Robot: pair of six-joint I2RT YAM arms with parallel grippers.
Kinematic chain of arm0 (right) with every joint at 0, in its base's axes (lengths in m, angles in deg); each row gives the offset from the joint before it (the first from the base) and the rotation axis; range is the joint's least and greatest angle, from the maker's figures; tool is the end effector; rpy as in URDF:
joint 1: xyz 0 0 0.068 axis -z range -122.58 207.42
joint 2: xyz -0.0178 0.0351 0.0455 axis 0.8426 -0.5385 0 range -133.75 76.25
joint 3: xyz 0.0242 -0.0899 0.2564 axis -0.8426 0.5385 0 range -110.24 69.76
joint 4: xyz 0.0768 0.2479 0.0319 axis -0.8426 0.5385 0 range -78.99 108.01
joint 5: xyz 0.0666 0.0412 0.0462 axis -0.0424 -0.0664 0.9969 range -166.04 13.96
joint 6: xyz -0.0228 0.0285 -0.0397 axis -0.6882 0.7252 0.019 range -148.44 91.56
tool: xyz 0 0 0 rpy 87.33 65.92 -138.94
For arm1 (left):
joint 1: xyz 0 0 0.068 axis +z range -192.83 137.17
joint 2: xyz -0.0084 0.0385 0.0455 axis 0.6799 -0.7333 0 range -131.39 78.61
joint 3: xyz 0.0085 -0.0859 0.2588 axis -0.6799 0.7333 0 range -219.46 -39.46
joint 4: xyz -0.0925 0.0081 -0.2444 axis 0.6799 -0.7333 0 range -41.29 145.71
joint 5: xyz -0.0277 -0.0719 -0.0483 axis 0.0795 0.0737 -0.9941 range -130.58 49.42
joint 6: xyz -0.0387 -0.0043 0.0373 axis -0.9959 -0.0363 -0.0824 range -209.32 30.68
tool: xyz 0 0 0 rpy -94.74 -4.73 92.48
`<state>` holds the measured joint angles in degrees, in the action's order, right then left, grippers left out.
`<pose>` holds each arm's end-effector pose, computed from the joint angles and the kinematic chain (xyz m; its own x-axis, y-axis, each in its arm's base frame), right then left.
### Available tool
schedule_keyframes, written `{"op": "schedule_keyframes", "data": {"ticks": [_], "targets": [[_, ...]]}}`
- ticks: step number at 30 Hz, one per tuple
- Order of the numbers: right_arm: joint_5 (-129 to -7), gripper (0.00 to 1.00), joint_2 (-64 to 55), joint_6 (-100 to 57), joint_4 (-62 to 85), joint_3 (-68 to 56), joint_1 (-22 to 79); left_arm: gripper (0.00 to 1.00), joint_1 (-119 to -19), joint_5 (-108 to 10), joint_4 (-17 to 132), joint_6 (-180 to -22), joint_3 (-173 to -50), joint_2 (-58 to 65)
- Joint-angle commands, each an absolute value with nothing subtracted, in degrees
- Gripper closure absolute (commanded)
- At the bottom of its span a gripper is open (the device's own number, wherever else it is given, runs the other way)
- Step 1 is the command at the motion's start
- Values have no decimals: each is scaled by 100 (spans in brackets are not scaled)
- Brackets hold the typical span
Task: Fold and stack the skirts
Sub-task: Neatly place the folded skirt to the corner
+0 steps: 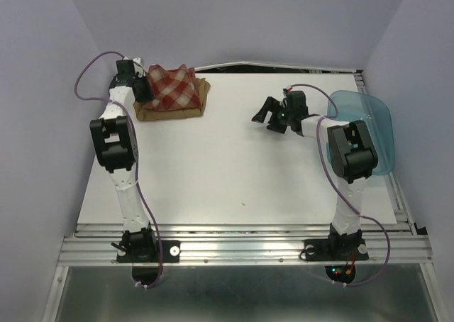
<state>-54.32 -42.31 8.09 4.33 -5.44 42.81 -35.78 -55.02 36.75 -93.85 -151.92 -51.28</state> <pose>0.4335 0.1266 0.1567 -0.7749 0.3695 -0.5128 -0.0749 0.7519 0.6550 0.5255 0.0562 0.2356 -0.5932 -0.1507 -0.7908 0.0335 0.9769 -0.2112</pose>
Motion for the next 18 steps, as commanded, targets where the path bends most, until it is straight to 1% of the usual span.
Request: {"op": "schedule_keyframes", "data": {"ticks": [1, 3, 4, 6, 7, 8, 11, 12, 13, 15, 18], "targets": [[-5380, 7, -4223, 698, 398, -644, 4301, 87, -3563, -5641, 3831, -9160, -15363, -4936], [-5380, 7, -4188, 672, 415, -653, 4301, 79, -3554, -5579, 3796, -9143, -15319, -4901], [-5372, 7, -4170, 637, 450, -670, 4301, 68, -3528, -5526, 3778, -9125, -15302, -4875], [-5380, 6, -4100, 567, 494, -705, 4301, 58, -3501, -5421, 3848, -9134, -15135, -4664], [-5398, 6, -4056, 488, 555, -732, 4301, 47, -3475, -5351, 3935, -9125, -15073, -4568], [-5424, 6, -4012, 452, 573, -749, 4301, 40, -3466, -5280, 3988, -9108, -15012, -4463], [-5503, 4, -3784, 277, 635, -750, 4301, 35, -3440, -4912, 4076, -8967, -14976, -3919], [-5547, 4, -3653, 215, 661, -741, 4301, 26, -3431, -4858, 4085, -8967, -15020, -3812], [-5565, 3, -3582, 84, 705, -758, 4301, 23, -3405, -4797, 4059, -8775, -15090, -3715], [-5609, 0, -3450, -92, 793, -793, 4301, 4, -3404, -4561, 3937, -8564, -15387, -3488], [-5784, 0, -3212, -549, 1222, -1012, 4301, 1, -3387, -4480, 3787, -8239, -15713, -3154]]}}
